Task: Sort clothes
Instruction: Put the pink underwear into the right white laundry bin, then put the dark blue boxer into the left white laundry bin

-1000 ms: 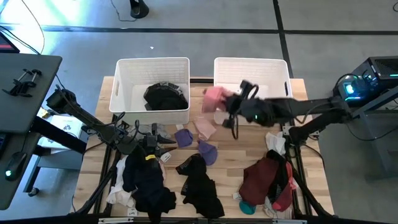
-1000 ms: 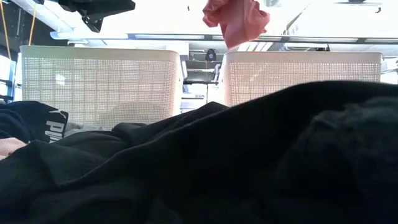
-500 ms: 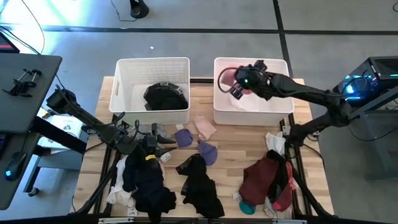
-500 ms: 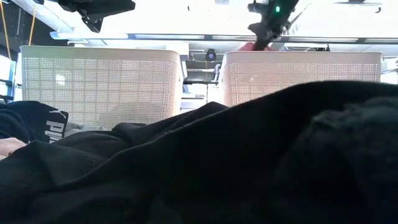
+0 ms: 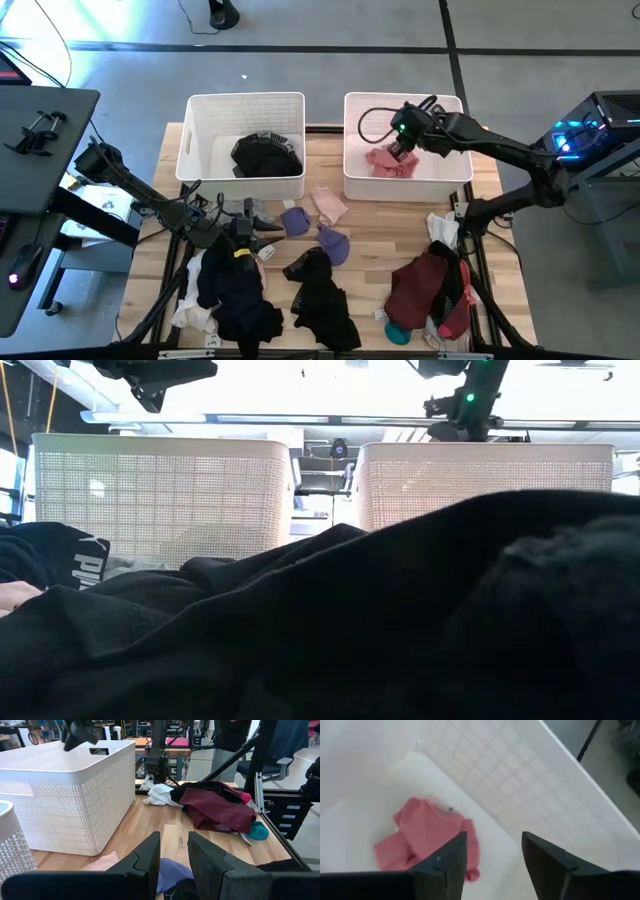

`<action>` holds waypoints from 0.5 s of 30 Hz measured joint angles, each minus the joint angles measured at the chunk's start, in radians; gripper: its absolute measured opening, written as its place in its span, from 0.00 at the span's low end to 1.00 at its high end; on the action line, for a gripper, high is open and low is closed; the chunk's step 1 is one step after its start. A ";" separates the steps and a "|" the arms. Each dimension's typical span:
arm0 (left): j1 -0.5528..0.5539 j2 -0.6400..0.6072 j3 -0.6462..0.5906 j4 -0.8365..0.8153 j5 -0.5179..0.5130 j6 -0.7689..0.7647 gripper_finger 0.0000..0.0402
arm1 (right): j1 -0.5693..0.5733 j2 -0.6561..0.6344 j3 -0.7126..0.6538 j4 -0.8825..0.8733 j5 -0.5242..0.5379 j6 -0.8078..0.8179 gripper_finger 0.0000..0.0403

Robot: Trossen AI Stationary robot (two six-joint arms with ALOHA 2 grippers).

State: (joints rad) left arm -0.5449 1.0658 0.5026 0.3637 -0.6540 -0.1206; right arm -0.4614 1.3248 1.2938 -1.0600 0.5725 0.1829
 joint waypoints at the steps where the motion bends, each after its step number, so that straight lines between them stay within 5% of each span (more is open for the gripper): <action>1: 0.000 0.000 0.000 0.000 0.000 0.000 0.22 | 0.017 -0.011 0.000 -0.020 0.001 0.023 0.45; 7: 0.000 0.000 0.000 0.000 0.000 -0.007 0.22 | 0.207 -0.090 0.000 -0.058 0.037 0.118 0.45; 15: 0.000 0.000 0.000 0.000 0.000 -0.007 0.22 | 0.619 -0.088 -0.016 0.087 0.171 0.215 0.45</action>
State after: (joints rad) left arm -0.5449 1.0658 0.5026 0.3639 -0.6544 -0.1281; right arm 0.1577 1.2363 1.2775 -0.9732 0.7436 0.3976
